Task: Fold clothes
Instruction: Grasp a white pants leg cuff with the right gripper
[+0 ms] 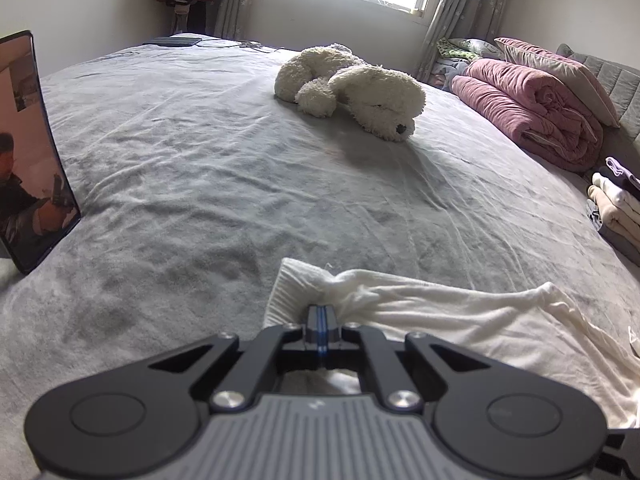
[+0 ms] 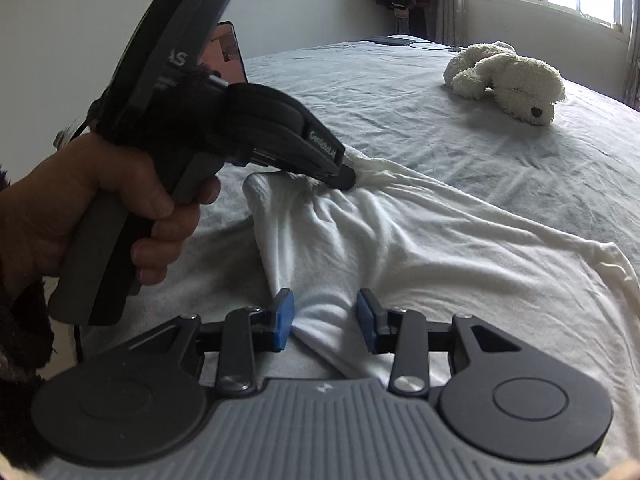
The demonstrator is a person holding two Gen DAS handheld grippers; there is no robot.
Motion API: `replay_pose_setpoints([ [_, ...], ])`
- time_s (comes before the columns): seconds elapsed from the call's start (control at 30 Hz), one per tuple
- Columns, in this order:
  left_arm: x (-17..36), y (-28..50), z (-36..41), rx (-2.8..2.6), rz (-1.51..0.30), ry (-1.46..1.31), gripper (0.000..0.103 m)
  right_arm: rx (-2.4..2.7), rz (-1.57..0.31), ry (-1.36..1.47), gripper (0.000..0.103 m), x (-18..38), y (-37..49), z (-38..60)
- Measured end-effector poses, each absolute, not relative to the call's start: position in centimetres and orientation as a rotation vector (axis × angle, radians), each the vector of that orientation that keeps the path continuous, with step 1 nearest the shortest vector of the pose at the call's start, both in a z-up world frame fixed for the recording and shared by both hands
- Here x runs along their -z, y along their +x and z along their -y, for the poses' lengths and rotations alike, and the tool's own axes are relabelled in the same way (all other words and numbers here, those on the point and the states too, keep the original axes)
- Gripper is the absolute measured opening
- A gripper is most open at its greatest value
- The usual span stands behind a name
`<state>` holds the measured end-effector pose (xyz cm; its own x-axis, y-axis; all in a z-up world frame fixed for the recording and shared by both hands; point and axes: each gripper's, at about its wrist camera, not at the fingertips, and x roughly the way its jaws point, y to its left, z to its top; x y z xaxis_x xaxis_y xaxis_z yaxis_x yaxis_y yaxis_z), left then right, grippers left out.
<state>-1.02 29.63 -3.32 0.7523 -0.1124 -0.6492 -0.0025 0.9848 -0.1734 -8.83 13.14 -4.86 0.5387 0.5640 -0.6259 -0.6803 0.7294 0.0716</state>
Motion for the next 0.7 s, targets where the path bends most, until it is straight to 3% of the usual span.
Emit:
replay_pose_setpoints([
  [0.17, 2.6, -1.1, -28.8, 0.031, -0.734, -0.135, 0.003, -0.771, -0.692, -0.162, 0.039, 3.4, -9.3, -11.6],
  [0.3, 1.7, -1.6, -27.8, 0.014, -0.725, -0.097, 0.009, -0.716, -0.671, -0.153, 0.040, 2.0, -9.4, -9.2],
  [0.5, 0.4, -1.7, -25.7, 0.048, -0.711, -0.105, 0.027, -0.564, -0.672, -0.128, 0.043, 1.4, -9.3, -4.2],
  [0.7, -0.1, -2.2, -20.8, 0.168, -0.718, -0.063, 0.030, -0.365, -0.635, -0.148, 0.046, 1.1, -9.0, 1.9],
])
